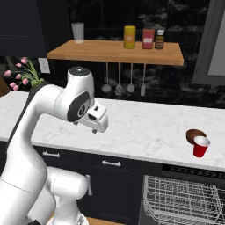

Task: Pick up the cup and bowl from the counter, place them in the dishwasher, and close the dishwasher door.

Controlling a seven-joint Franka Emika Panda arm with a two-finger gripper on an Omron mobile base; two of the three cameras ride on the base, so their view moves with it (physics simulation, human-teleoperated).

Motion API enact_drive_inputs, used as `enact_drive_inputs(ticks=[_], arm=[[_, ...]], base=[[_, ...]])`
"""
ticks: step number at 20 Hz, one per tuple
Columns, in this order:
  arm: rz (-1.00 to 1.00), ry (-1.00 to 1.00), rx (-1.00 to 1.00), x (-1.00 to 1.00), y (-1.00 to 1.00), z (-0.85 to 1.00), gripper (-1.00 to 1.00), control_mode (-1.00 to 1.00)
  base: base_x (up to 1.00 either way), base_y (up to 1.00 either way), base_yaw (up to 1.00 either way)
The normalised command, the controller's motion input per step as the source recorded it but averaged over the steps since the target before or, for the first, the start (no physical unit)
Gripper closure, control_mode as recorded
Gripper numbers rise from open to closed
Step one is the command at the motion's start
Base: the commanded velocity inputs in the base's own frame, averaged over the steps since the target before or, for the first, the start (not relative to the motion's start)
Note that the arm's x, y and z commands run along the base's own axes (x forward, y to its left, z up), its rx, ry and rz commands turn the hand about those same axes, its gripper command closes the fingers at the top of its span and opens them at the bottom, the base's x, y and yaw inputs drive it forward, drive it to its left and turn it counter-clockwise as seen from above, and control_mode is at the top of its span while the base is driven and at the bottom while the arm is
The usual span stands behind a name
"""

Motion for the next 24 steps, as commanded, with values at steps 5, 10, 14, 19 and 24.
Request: enact_drive_inputs(ticks=[5, 10, 14, 19, 24], arm=[[0.00, 0.03, 0.00, 0.17, -0.82, -0.46, -1.00, -1.00], [0.00, 0.05, 0.00, 0.31, -0.77, -0.13, -1.00, -1.00], [0.03, 0.01, 0.00, 0.46, -0.70, 0.00, -1.00, -1.00], [0.04, 0.01, 0.00, 0.68, -0.66, -0.01, -1.00, -1.00], [0.05, 0.00, 0.00, 0.63, -0.43, -0.02, -1.00, -1.00]], base=[[0.00, 0.00, 0.00], [0.00, 0.00, 0.00], [0.00, 0.00, 0.00], [0.00, 0.00, 0.00], [0.00, 0.00, 0.00]])
